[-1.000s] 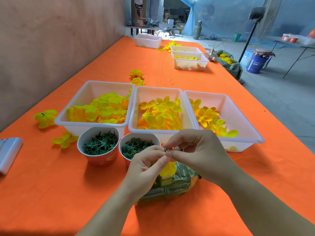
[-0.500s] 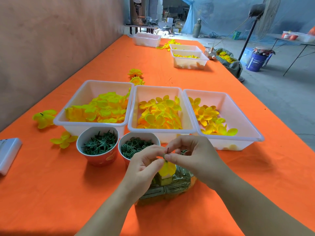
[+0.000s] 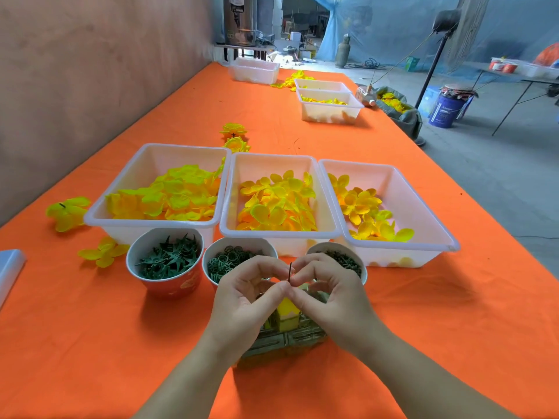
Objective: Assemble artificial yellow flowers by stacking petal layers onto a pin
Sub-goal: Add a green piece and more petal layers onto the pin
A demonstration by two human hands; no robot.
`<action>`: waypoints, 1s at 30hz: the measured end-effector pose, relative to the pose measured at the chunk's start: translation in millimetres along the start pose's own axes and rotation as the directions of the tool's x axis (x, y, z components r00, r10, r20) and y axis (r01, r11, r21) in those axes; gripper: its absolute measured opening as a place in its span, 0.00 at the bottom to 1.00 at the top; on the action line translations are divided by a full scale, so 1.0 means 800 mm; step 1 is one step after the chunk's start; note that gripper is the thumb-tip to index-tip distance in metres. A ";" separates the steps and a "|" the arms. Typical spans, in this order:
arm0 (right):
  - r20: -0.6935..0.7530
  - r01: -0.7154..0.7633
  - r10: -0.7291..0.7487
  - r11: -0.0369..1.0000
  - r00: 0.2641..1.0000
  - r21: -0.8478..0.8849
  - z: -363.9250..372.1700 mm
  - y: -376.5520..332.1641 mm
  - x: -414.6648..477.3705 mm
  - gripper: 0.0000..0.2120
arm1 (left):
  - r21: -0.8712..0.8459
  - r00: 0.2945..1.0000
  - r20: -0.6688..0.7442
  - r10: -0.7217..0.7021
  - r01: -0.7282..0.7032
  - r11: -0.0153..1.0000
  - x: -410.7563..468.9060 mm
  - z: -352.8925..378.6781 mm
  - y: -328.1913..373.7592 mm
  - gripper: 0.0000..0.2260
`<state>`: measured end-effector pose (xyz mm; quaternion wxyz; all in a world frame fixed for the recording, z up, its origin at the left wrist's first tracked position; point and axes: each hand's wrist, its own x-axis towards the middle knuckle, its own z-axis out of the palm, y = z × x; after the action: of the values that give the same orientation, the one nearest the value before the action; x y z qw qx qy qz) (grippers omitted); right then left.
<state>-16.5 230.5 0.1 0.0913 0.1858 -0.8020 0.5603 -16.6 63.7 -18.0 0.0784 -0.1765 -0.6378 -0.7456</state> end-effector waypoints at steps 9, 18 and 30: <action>0.136 -0.066 0.072 0.997 0.988 -0.047 -0.010 -0.001 0.011 0.03 | -0.044 0.997 0.018 -0.070 0.071 0.997 0.007 -0.005 -0.003 0.06; 0.197 -0.285 0.322 0.939 0.926 -0.195 -0.069 0.008 0.143 0.05 | 0.073 0.999 -0.003 -0.042 0.042 0.996 0.005 -0.002 -0.006 0.05; 0.202 -0.099 0.379 0.641 0.903 -0.761 0.029 0.069 0.251 0.04 | 0.110 0.998 0.000 -0.058 0.057 0.992 0.004 0.001 -0.001 0.05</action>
<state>-220.8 186.1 15.1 -0.0595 0.1183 -0.9789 0.1557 -19.7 65.3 -17.1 0.0654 -0.1547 -0.6828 -0.7110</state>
